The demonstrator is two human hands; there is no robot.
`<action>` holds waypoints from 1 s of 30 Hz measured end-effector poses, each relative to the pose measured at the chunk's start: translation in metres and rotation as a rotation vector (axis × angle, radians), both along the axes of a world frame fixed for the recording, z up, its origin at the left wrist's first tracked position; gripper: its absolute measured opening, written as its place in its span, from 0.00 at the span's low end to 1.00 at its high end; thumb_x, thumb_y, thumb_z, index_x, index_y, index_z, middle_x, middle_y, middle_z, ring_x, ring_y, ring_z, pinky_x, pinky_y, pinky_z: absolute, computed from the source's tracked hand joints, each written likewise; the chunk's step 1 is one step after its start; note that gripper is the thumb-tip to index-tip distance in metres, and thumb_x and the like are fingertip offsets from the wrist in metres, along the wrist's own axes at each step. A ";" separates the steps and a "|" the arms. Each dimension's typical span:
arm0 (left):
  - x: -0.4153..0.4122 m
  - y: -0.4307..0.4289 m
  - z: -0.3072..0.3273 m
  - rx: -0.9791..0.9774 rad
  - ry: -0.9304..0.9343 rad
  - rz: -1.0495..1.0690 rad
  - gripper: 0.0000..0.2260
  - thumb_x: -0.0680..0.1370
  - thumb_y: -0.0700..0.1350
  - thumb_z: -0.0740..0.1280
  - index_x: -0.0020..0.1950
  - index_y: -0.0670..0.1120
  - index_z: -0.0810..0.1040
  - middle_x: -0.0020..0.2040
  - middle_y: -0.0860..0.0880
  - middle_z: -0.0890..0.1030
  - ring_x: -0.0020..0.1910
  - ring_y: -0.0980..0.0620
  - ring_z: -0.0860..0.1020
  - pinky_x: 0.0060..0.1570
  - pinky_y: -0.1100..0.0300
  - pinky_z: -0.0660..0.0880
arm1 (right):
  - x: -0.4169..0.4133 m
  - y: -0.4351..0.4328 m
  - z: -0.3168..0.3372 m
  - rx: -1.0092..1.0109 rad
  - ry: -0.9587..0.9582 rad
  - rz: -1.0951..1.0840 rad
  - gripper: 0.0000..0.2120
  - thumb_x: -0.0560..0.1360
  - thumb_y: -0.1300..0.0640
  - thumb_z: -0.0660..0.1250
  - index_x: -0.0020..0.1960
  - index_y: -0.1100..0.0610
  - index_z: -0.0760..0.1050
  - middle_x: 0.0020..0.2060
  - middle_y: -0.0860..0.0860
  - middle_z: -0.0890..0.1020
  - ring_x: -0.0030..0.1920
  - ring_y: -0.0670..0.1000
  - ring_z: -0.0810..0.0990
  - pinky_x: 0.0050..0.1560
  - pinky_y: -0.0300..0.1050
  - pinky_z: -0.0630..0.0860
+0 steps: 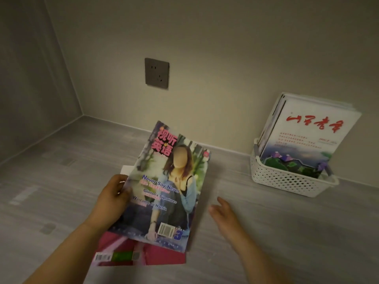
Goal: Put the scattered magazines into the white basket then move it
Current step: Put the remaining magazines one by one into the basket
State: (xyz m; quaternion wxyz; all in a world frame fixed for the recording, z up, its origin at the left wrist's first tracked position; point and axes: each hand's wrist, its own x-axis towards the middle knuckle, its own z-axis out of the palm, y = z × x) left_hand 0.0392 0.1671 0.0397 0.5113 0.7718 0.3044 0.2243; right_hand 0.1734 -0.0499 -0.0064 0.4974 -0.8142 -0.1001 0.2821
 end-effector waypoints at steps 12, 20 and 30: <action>0.119 -0.122 0.051 -0.076 -0.259 -0.111 0.15 0.73 0.33 0.62 0.35 0.53 0.71 0.33 0.54 0.78 0.26 0.59 0.77 0.24 0.67 0.73 | 0.081 -0.102 0.101 0.330 -0.217 -0.236 0.11 0.73 0.66 0.61 0.45 0.53 0.78 0.35 0.46 0.82 0.35 0.43 0.81 0.40 0.38 0.77; 0.240 -0.182 0.091 0.257 -0.144 -0.188 0.07 0.72 0.41 0.67 0.48 0.41 0.81 0.48 0.41 0.84 0.46 0.43 0.80 0.47 0.57 0.73 | 0.171 -0.182 0.150 0.274 -0.533 -0.493 0.07 0.72 0.65 0.64 0.48 0.67 0.77 0.35 0.60 0.82 0.31 0.45 0.80 0.30 0.32 0.76; 0.316 -0.204 0.066 0.293 0.096 -0.304 0.08 0.72 0.39 0.65 0.48 0.41 0.82 0.48 0.40 0.83 0.48 0.41 0.79 0.49 0.54 0.75 | 0.245 -0.209 0.116 0.281 -0.439 -0.480 0.08 0.72 0.66 0.63 0.46 0.56 0.77 0.34 0.48 0.79 0.31 0.44 0.79 0.30 0.34 0.75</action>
